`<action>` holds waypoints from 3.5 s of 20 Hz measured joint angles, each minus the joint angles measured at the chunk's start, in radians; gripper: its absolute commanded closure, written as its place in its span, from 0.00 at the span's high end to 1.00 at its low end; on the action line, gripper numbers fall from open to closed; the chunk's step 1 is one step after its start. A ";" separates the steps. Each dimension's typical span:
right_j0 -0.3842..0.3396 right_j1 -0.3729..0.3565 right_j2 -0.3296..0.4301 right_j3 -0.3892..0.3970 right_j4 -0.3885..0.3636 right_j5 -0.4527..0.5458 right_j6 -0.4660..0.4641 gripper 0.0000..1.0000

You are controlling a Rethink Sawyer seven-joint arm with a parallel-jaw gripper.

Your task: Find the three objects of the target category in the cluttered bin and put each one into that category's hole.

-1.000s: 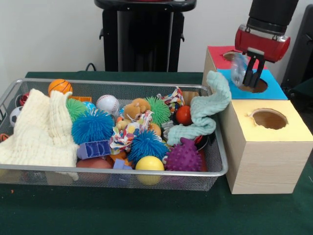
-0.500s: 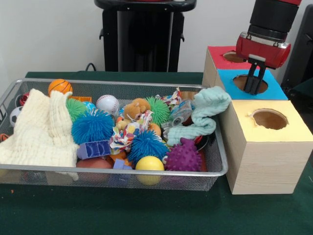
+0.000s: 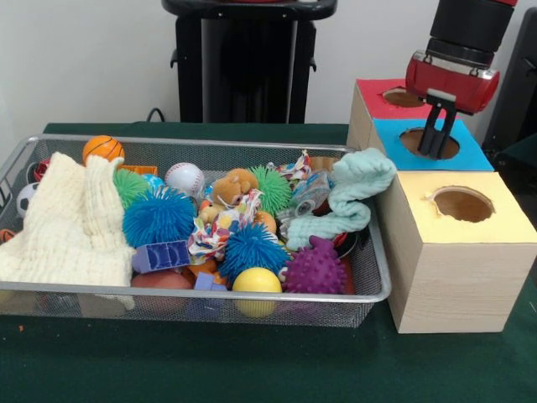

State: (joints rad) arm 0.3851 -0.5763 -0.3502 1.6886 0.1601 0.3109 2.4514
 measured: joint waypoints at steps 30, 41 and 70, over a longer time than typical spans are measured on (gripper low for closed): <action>-0.171 -0.094 -0.012 -0.004 -0.173 0.035 0.000 1.00; -0.160 -0.012 -0.011 -0.004 -0.188 -0.197 0.000 1.00; -0.189 0.081 -0.065 -0.005 -0.271 -0.309 0.000 1.00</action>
State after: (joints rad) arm 0.1961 -0.4958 -0.4148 1.6838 -0.1106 0.0014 2.4514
